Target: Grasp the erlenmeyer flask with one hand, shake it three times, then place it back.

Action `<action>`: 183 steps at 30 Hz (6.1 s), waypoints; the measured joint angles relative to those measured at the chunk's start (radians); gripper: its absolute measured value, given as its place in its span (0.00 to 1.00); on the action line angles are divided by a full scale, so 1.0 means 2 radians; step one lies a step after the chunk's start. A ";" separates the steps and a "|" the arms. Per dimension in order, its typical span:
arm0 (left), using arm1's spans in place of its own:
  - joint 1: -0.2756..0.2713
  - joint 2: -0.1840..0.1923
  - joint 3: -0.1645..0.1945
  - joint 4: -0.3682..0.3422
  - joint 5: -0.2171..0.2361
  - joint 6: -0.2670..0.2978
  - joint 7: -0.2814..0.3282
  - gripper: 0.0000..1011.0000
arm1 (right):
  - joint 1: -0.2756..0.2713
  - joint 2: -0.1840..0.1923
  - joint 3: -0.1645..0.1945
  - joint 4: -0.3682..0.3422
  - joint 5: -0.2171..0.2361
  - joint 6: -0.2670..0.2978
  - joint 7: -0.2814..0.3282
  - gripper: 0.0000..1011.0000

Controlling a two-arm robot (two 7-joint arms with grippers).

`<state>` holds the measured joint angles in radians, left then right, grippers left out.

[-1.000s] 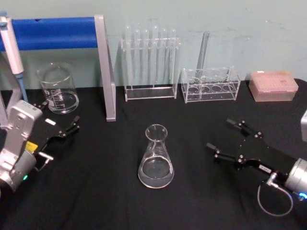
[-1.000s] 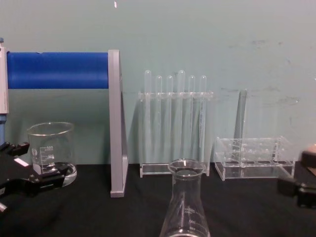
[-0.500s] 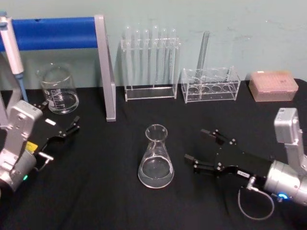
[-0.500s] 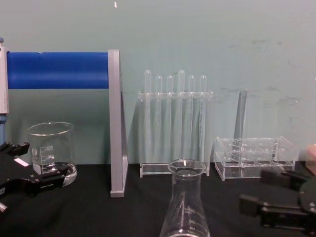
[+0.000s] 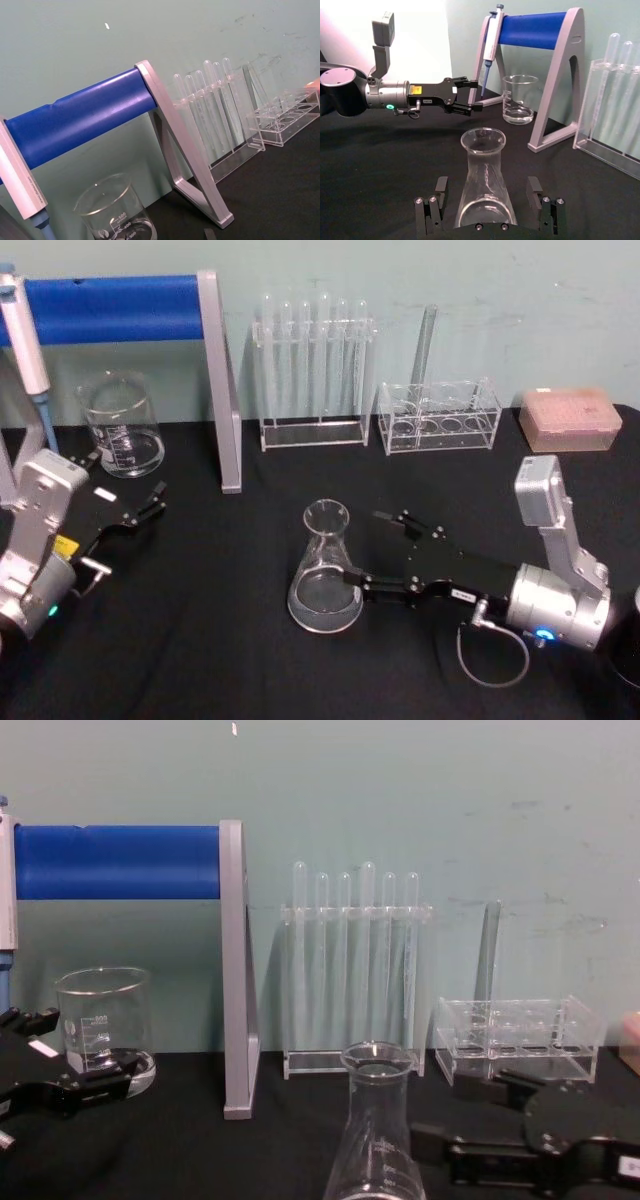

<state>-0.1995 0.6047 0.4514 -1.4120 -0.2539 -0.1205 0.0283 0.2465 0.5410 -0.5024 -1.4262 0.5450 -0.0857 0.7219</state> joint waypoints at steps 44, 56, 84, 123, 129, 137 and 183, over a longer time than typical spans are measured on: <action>0.000 0.000 0.000 0.000 0.000 0.000 0.000 0.99 | 0.071 -0.048 -0.043 0.073 -0.021 -0.013 0.018 0.99; 0.000 0.000 0.000 0.000 0.000 0.000 0.000 0.99 | 0.071 -0.049 -0.043 0.073 -0.020 -0.013 0.018 0.99; 0.000 0.000 0.000 0.000 0.000 0.000 0.000 0.99 | 0.071 -0.049 -0.042 0.073 -0.019 -0.013 0.017 0.45; 0.000 0.000 0.000 0.000 0.000 0.000 0.000 0.99 | 0.024 -0.058 0.014 -0.055 -0.011 0.049 -0.143 0.45; 0.000 0.000 0.000 0.000 0.000 0.000 0.000 0.99 | -0.002 -0.076 0.044 -0.098 -0.041 0.075 -0.244 0.45; 0.000 0.000 0.000 0.000 0.000 0.000 0.000 0.99 | -0.026 -0.093 0.075 -0.120 -0.078 0.097 -0.328 0.45; 0.000 0.000 0.000 0.000 0.000 0.000 0.000 0.99 | -0.022 -0.140 0.070 -0.107 -0.156 0.102 -0.280 0.45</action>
<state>-0.1995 0.6047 0.4514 -1.4120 -0.2539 -0.1205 0.0283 0.2018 0.2617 -0.3620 -1.6411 0.2335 0.1186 0.1620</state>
